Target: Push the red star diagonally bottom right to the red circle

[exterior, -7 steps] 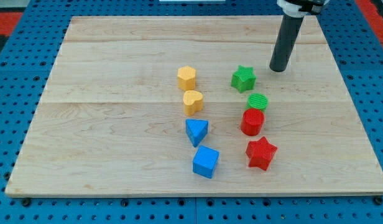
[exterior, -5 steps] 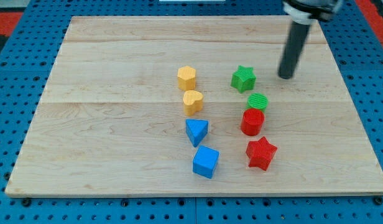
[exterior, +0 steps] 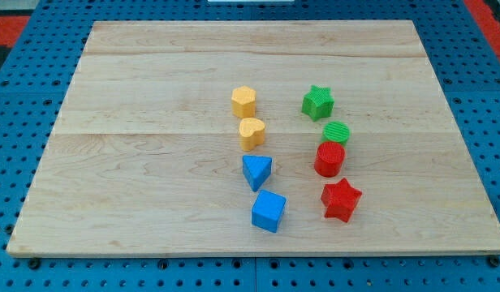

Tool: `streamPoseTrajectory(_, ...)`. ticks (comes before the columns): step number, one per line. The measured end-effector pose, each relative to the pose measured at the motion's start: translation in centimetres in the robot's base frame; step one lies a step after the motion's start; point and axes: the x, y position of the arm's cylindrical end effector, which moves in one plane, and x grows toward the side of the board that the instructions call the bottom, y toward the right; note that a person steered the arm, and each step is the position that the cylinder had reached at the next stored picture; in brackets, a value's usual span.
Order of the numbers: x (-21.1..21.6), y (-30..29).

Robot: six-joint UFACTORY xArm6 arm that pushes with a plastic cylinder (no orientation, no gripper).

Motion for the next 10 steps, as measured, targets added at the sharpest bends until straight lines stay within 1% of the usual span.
streamPoseTrajectory(2,0.5,-0.1)
streamPoseTrajectory(3,7.1,-0.7)
streamPoseTrajectory(4,7.2,-3.9)
streamPoseTrajectory(5,7.4,-11.4)
streamPoseTrajectory(7,5.8,-24.8)
streamPoseTrajectory(8,3.1,-26.7)
streamPoseTrajectory(9,0.9,-26.7)
streamPoseTrajectory(10,0.9,-24.9)
